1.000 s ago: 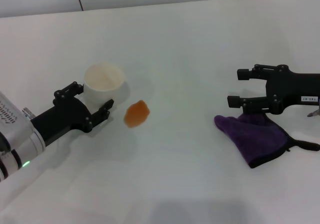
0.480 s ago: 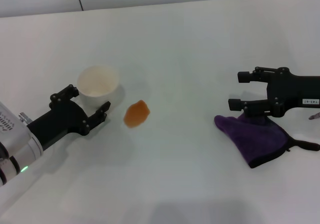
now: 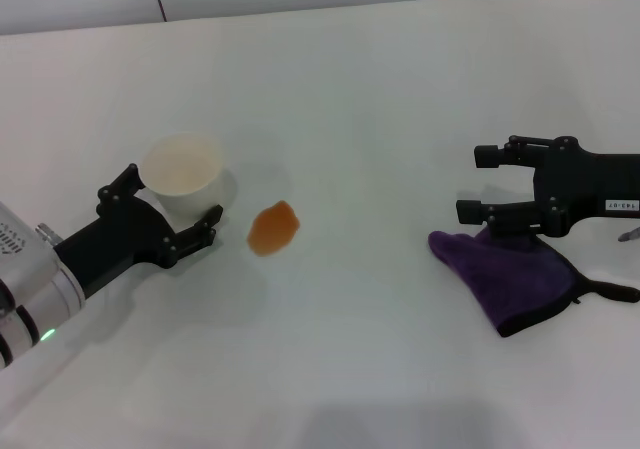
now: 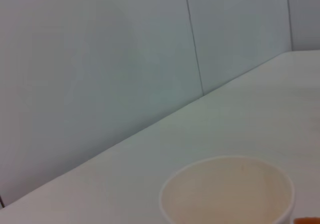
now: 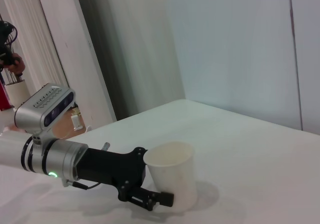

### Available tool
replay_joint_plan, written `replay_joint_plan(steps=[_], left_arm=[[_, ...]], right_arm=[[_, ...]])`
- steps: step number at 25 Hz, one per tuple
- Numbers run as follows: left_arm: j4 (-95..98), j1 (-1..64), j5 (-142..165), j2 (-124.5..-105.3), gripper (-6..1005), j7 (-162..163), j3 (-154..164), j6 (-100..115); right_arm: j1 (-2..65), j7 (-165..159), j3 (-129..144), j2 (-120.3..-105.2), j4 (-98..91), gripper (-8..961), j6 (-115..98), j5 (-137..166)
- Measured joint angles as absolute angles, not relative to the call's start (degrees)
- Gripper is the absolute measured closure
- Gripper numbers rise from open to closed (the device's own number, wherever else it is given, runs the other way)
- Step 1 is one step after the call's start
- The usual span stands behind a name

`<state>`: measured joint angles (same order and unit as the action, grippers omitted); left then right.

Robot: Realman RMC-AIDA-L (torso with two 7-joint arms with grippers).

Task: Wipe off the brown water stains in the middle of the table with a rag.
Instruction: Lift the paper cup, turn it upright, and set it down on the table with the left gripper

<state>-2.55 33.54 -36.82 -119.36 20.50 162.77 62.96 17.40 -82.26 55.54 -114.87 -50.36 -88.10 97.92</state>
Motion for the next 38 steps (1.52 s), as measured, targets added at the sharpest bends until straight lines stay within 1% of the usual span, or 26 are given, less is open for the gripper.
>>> replay_joint_plan(steps=[3, 8, 38], left_arm=[[-2.55, 33.56, -36.83, -119.38, 141, 20.57, 162.77, 62.89], [-2.52, 33.57, -36.83, -119.47, 118, 20.57, 162.8, 63.18], [-2.41, 32.48, -37.79, -119.53, 118, 20.95, 162.77, 61.87]], right_arm=[[17.44, -82.26, 55.54, -114.87, -50.36, 94, -88.1, 97.91], [17.47, -82.25, 55.54, -114.87, -50.37, 94, -88.06, 97.91], [17.61, -82.07, 55.55, -114.84, -50.36, 93, -87.46, 97.91]])
